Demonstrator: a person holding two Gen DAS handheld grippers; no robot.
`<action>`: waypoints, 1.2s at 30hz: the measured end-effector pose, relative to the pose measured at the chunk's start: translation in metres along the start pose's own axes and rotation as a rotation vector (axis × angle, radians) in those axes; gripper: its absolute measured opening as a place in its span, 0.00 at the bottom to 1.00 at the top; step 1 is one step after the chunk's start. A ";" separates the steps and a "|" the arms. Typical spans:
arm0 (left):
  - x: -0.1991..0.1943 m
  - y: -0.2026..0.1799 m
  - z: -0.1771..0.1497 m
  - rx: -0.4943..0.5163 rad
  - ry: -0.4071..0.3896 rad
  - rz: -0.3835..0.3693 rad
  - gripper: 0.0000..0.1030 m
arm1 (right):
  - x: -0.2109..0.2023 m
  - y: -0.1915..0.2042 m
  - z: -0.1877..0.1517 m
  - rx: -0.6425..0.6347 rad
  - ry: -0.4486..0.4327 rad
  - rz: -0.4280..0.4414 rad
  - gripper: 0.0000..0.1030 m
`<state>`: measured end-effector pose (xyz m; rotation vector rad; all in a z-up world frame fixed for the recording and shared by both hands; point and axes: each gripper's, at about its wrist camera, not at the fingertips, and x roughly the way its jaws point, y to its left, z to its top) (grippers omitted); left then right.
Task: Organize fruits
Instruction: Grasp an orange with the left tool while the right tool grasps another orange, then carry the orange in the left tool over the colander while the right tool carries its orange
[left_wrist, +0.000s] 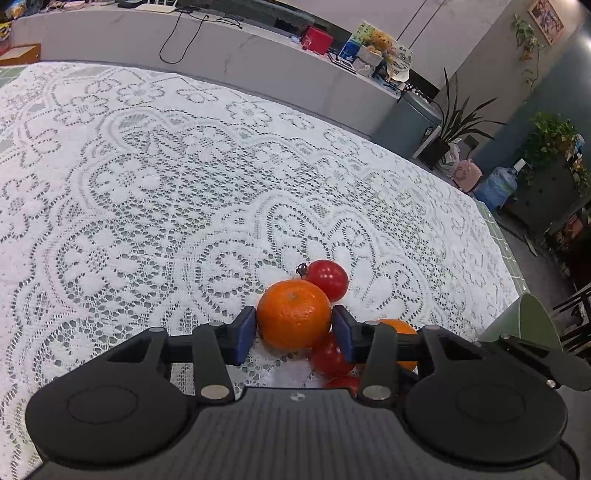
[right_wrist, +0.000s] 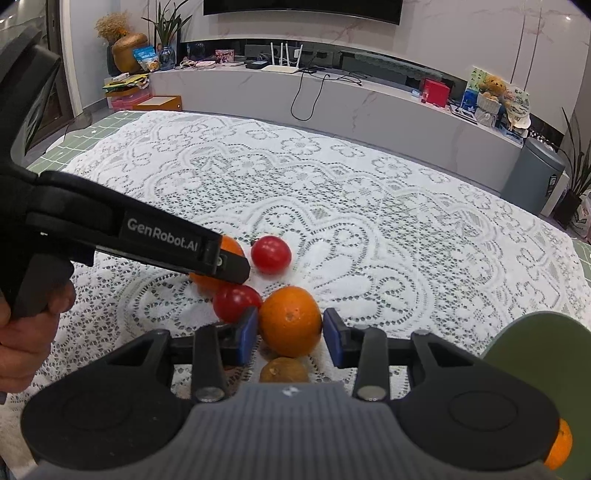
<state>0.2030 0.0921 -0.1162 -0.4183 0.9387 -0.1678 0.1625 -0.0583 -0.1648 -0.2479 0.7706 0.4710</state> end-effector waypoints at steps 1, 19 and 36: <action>0.000 0.000 0.000 -0.002 0.001 -0.001 0.48 | 0.000 0.001 0.000 -0.001 -0.001 -0.002 0.35; -0.058 -0.020 -0.002 0.027 -0.107 -0.010 0.47 | -0.057 0.008 0.010 -0.014 -0.146 -0.010 0.34; -0.104 -0.094 -0.030 0.172 -0.117 -0.097 0.47 | -0.151 -0.033 -0.026 0.077 -0.233 -0.051 0.34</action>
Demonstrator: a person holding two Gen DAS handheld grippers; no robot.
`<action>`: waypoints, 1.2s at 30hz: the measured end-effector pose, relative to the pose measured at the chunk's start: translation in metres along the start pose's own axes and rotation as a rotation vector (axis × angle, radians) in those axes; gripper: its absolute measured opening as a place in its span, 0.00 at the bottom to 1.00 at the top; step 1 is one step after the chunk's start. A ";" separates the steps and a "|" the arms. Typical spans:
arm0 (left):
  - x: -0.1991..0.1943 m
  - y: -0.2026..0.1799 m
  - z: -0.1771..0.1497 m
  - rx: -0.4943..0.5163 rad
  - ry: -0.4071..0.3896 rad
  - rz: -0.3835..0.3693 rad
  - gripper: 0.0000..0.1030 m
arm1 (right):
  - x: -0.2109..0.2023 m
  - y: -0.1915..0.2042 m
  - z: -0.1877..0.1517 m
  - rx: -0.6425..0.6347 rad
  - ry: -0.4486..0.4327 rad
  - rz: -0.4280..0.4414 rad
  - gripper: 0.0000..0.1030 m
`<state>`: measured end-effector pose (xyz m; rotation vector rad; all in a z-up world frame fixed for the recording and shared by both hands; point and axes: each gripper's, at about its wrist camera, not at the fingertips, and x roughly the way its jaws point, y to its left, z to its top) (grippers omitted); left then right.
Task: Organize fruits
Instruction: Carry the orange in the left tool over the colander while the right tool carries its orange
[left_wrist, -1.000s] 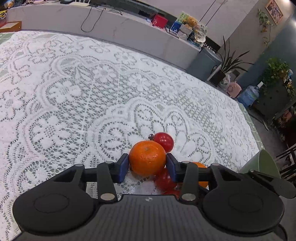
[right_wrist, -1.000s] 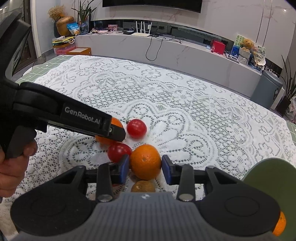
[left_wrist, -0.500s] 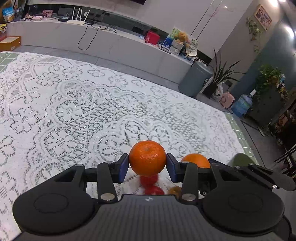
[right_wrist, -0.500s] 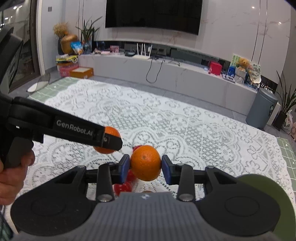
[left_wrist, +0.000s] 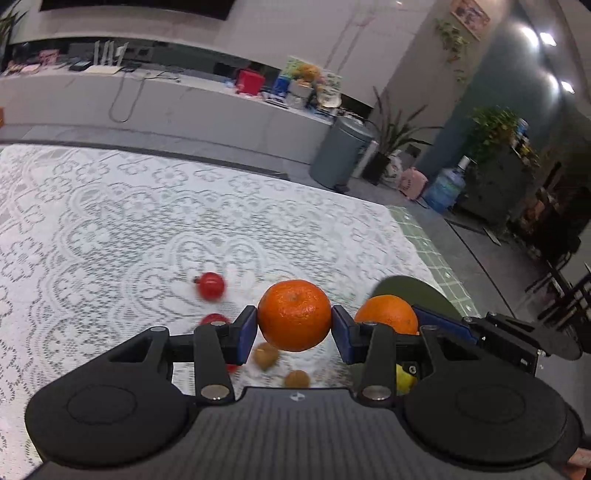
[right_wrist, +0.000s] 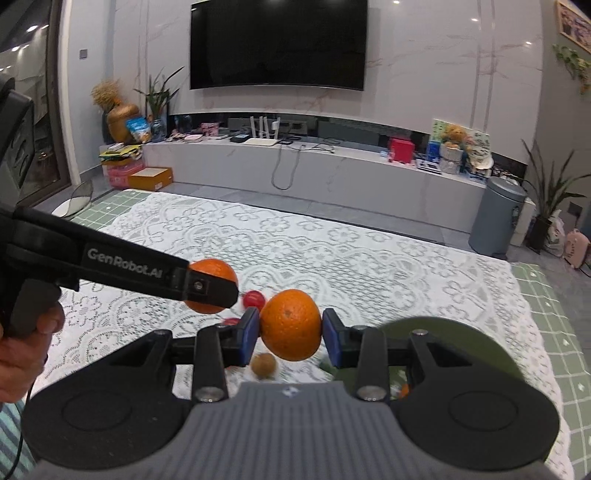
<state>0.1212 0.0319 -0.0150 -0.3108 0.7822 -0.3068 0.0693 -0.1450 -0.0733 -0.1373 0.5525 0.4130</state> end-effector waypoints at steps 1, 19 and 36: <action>0.000 -0.005 -0.001 0.011 0.003 -0.006 0.47 | -0.005 -0.005 -0.002 0.007 -0.001 -0.008 0.34; 0.038 -0.093 -0.020 0.278 0.096 -0.102 0.48 | -0.040 -0.095 -0.037 0.078 0.060 -0.181 0.34; 0.098 -0.119 -0.018 0.463 0.203 -0.017 0.47 | 0.004 -0.114 -0.044 -0.020 0.185 -0.123 0.33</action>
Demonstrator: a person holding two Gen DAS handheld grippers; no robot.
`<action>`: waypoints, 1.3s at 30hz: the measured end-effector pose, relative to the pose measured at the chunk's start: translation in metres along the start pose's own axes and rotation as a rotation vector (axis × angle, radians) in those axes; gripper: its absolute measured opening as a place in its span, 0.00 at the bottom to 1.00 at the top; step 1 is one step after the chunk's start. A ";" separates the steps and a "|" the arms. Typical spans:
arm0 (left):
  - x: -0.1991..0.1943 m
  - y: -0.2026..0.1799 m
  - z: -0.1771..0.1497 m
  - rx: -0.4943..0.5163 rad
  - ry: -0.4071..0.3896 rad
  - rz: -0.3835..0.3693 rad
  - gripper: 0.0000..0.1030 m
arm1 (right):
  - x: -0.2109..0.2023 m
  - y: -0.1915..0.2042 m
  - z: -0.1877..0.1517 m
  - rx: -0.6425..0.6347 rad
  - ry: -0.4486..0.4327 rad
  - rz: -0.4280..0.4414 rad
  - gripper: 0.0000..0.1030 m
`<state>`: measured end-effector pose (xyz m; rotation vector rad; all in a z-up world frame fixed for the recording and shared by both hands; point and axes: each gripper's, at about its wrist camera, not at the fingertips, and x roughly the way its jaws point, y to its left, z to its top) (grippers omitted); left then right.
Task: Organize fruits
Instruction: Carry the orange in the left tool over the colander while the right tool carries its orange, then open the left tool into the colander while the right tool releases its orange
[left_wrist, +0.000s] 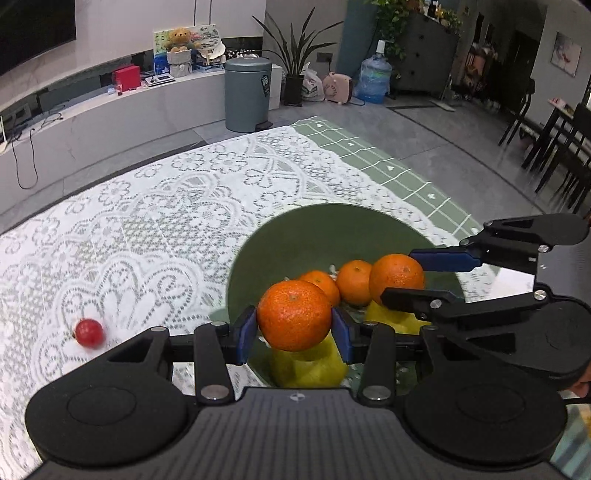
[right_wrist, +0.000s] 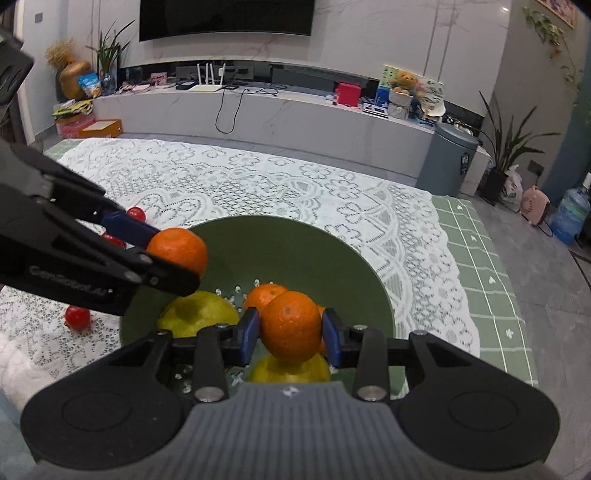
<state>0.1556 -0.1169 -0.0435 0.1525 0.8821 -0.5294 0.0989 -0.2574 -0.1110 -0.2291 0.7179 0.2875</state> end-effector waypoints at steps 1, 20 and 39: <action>0.003 0.001 0.002 0.006 0.004 0.009 0.47 | 0.002 0.001 0.002 -0.011 0.001 -0.003 0.33; 0.037 0.008 0.014 0.088 0.099 -0.020 0.48 | 0.055 0.005 0.024 -0.222 0.045 -0.026 0.33; 0.036 0.016 0.018 0.052 0.064 -0.061 0.64 | 0.059 0.009 0.030 -0.291 0.032 -0.063 0.39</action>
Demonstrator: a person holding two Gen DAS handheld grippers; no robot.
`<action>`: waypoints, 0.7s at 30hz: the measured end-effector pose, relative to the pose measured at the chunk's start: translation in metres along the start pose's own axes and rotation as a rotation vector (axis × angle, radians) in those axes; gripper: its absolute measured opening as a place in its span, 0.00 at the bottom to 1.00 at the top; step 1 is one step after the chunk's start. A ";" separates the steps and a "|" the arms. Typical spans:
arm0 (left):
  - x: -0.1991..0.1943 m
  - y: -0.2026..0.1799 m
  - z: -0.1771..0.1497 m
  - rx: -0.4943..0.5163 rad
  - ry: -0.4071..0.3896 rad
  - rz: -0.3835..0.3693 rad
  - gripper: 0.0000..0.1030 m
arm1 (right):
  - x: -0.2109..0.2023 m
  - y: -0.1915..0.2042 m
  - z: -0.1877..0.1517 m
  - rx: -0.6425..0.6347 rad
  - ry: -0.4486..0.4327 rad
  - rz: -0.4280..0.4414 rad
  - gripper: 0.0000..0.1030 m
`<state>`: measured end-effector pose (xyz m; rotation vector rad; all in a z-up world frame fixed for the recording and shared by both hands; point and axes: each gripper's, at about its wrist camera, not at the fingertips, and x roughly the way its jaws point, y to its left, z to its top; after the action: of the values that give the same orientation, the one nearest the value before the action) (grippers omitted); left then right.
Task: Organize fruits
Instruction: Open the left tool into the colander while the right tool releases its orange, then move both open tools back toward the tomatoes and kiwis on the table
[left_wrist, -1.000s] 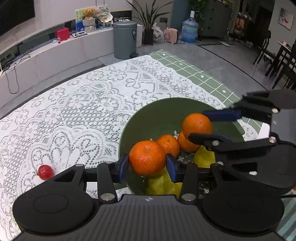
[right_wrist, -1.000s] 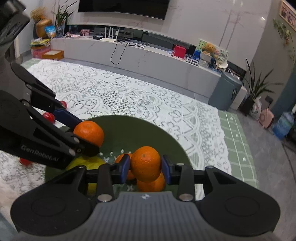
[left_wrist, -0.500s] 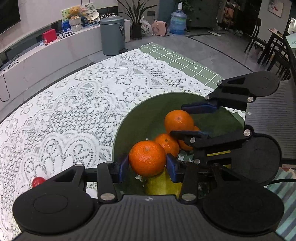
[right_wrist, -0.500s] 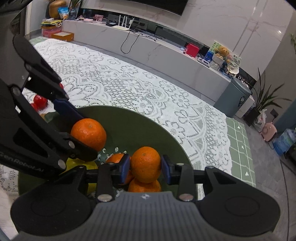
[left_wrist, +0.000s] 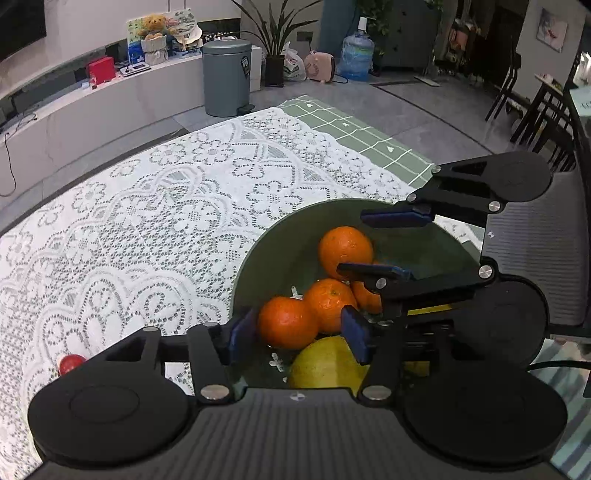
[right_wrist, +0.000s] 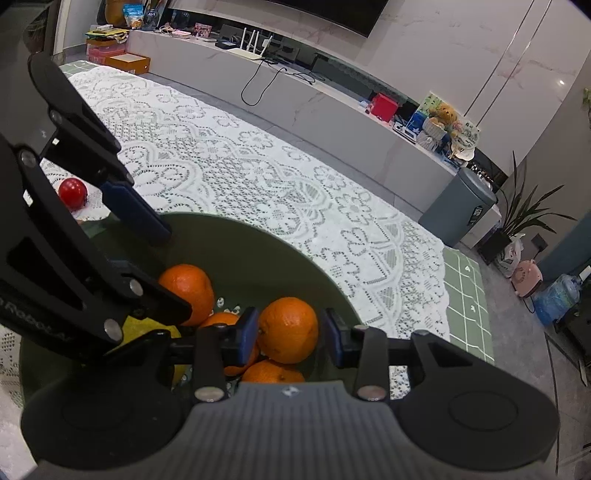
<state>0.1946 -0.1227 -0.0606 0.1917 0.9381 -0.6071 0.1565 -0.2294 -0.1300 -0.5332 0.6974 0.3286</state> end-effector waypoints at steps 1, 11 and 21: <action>-0.002 0.000 0.000 -0.003 -0.007 -0.002 0.66 | -0.002 0.000 0.000 0.000 0.000 -0.002 0.41; -0.048 -0.006 -0.003 0.009 -0.145 -0.011 0.71 | -0.031 -0.004 0.004 0.097 -0.037 -0.011 0.55; -0.089 0.026 -0.024 -0.131 -0.237 0.081 0.71 | -0.061 0.009 0.018 0.341 -0.118 -0.002 0.62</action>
<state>0.1538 -0.0555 -0.0064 0.0392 0.7335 -0.4801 0.1174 -0.2183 -0.0803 -0.1888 0.6224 0.2303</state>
